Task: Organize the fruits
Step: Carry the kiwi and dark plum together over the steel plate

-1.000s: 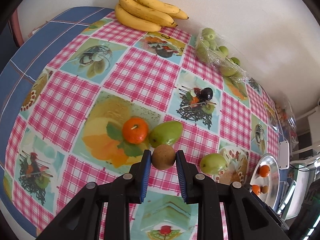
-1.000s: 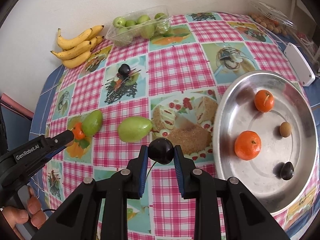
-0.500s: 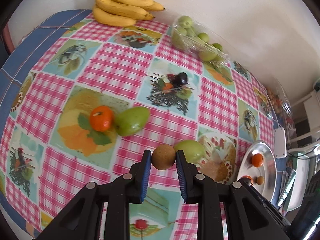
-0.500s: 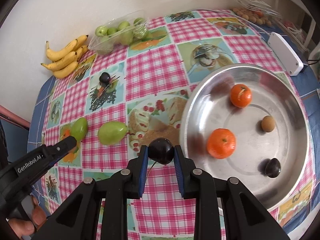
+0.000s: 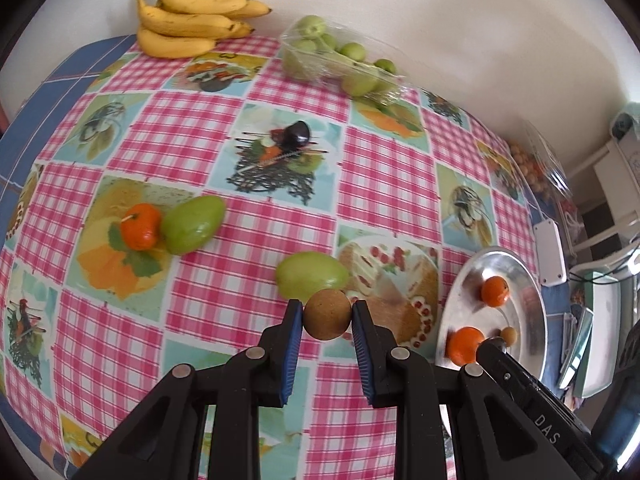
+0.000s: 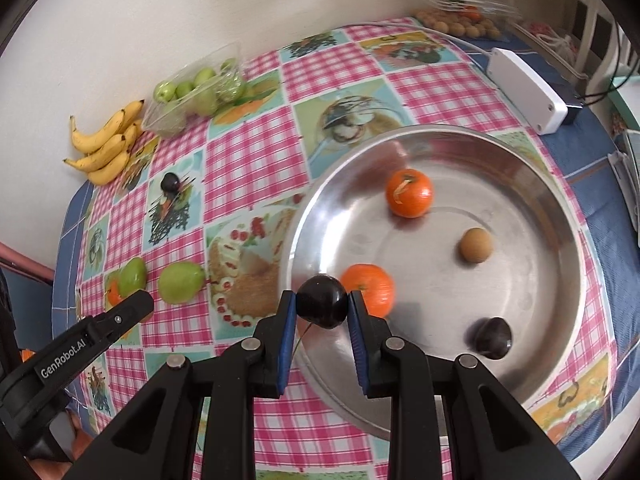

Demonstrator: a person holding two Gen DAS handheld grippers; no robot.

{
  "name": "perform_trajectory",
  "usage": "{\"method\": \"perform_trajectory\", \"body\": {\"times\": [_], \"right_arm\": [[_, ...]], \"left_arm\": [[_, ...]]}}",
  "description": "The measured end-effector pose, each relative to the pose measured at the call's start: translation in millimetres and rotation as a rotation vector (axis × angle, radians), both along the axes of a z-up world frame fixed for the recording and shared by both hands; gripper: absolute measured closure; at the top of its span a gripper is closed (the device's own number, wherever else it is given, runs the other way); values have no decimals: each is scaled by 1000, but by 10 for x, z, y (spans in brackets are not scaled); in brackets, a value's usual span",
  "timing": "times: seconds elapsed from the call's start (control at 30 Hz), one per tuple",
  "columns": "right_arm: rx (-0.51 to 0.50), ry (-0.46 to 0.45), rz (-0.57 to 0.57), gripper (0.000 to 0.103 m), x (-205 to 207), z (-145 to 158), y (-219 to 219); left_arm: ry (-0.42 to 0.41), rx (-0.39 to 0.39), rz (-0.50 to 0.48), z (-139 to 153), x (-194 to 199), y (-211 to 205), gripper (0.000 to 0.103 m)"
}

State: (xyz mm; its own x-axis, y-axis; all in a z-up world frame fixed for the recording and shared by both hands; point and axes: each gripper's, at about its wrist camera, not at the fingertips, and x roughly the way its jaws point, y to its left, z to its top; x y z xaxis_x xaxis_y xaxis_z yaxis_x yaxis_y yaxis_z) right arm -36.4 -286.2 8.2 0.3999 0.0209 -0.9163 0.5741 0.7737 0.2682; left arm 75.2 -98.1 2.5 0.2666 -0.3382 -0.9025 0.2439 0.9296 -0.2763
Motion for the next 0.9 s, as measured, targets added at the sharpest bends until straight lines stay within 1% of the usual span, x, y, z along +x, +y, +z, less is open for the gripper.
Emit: {"method": "perform_trajectory", "body": {"times": [0.2, 0.57, 0.9], "right_arm": [[4, 3, -43, 76, -130, -16, -192], [16, 53, -119, 76, -412, -161, -531], [29, 41, -151, 75, -552, -190, -700]], "left_arm": [[-14, 14, -54, 28, -115, -220, 76], [-27, 31, -173, 47, -378, -638, 76], [-37, 51, -248, 45, -568, -910, 76]]}}
